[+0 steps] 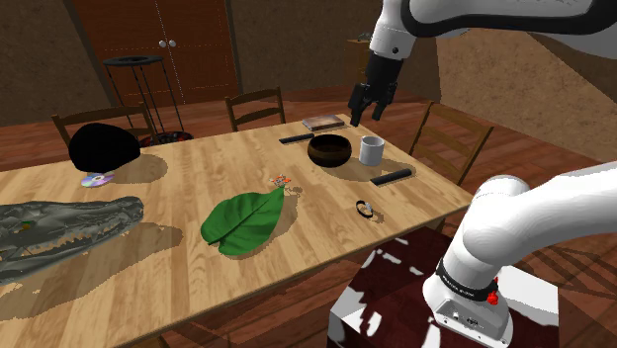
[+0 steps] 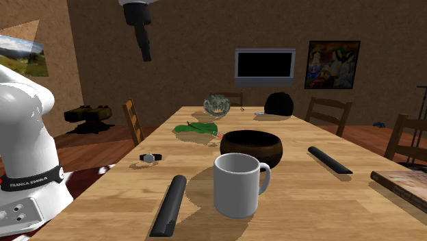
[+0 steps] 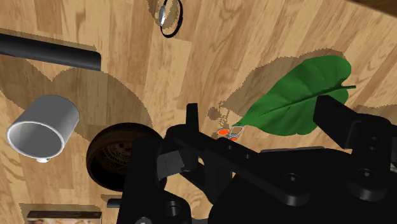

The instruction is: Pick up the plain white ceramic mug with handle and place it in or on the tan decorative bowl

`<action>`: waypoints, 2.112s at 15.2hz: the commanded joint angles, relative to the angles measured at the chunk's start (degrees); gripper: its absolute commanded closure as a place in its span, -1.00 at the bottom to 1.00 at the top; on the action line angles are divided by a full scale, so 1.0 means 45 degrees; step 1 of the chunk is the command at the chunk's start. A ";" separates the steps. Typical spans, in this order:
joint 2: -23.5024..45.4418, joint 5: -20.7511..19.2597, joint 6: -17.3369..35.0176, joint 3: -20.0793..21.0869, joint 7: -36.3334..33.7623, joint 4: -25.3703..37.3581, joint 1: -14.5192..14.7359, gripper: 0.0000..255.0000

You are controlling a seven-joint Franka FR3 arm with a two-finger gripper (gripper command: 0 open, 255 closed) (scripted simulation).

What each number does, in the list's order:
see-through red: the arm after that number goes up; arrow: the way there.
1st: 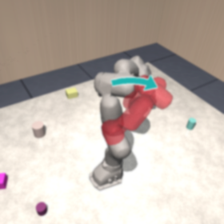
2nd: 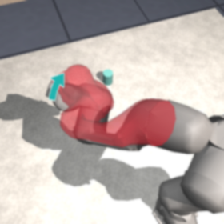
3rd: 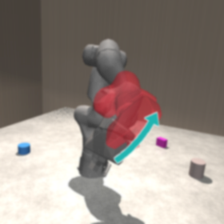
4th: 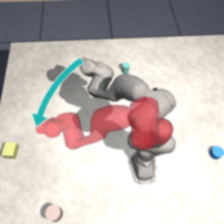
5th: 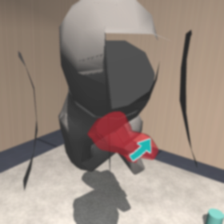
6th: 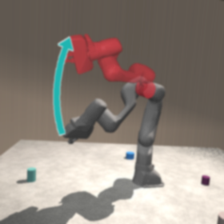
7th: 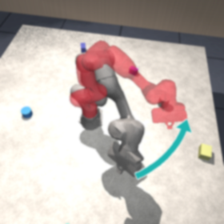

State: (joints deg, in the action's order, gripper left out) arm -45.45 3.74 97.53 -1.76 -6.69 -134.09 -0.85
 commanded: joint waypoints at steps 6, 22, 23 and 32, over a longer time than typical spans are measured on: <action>0.1175 -0.0637 0.1038 -0.1004 0.1169 -0.0274 -0.0362 -1.00; 0.6910 -0.1394 0.4169 -0.4072 0.4895 0.1228 -0.1147 -1.00; 0.7349 -0.1331 0.4321 -0.4241 0.5150 0.1442 -0.1185 -1.00; 1.1611 -0.0113 0.5220 -0.5313 0.7553 0.4021 -0.1861 -1.00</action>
State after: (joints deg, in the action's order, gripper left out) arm 3.95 2.18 121.09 -25.43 26.14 -118.42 -8.88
